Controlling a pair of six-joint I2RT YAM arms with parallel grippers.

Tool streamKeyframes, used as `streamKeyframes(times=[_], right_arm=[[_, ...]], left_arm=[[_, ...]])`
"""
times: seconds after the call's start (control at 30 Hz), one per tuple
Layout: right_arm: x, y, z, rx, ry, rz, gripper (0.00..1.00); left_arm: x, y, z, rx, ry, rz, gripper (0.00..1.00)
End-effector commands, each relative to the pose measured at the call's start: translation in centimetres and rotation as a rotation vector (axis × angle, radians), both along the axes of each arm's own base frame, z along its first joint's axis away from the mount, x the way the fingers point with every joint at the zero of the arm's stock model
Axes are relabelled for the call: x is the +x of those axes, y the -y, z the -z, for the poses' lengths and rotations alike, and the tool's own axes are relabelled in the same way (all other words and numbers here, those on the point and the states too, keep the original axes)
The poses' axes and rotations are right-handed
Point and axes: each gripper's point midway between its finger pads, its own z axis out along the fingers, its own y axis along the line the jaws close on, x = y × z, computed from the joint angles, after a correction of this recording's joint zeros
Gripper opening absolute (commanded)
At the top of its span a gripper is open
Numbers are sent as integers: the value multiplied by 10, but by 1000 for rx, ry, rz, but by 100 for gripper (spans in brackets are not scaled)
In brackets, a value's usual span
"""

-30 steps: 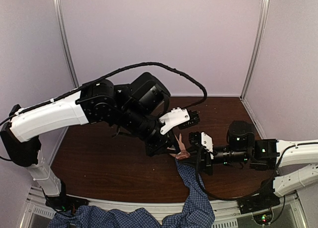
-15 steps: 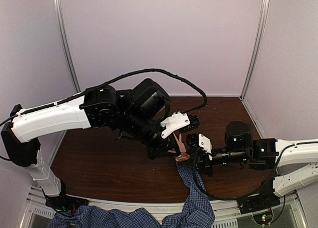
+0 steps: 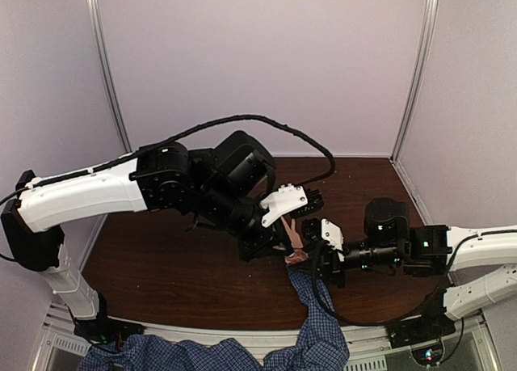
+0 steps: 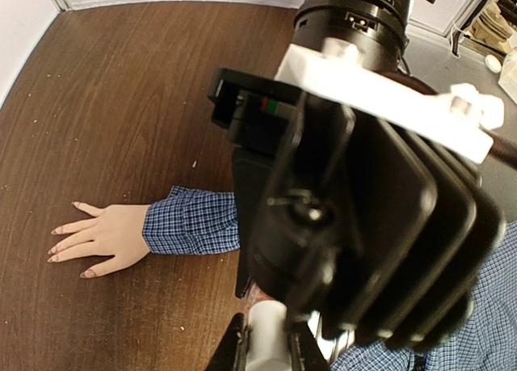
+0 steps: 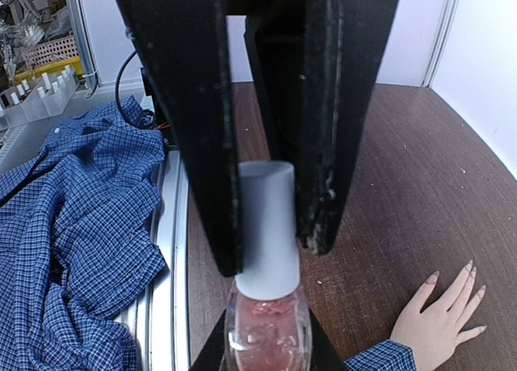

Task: Paint the nails
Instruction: Screw the nail polish bottle cap onto the nail polish bottle.

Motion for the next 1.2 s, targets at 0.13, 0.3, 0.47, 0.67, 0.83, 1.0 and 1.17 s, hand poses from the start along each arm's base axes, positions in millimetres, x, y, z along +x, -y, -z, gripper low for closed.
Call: streamKeyframes(times=[0.13, 0.3, 0.47, 0.67, 0.83, 1.0, 1.17], right_arm=[[-2, -12, -57, 173, 70, -36, 0], [-7, -9, -67, 207, 84, -53, 0], [-13, -9, -70, 216, 81, -86, 0], [-13, -12, -65, 204, 67, -96, 0], [-13, -12, -64, 205, 66, -95, 0], [-8, -12, -57, 189, 64, -65, 0], [-2, -12, -48, 176, 51, -30, 0]], left_arm=[[-3, 9, -9, -62, 21, 32, 0], [-7, 8, -17, -119, 39, 68, 1], [-18, 6, -12, -110, 59, 170, 11], [-20, 2, -15, -99, 118, 237, 18], [-14, -3, -23, -95, 168, 229, 35], [-4, -13, -57, -201, 215, 145, 61], [-6, -26, -86, -350, 226, 101, 74]])
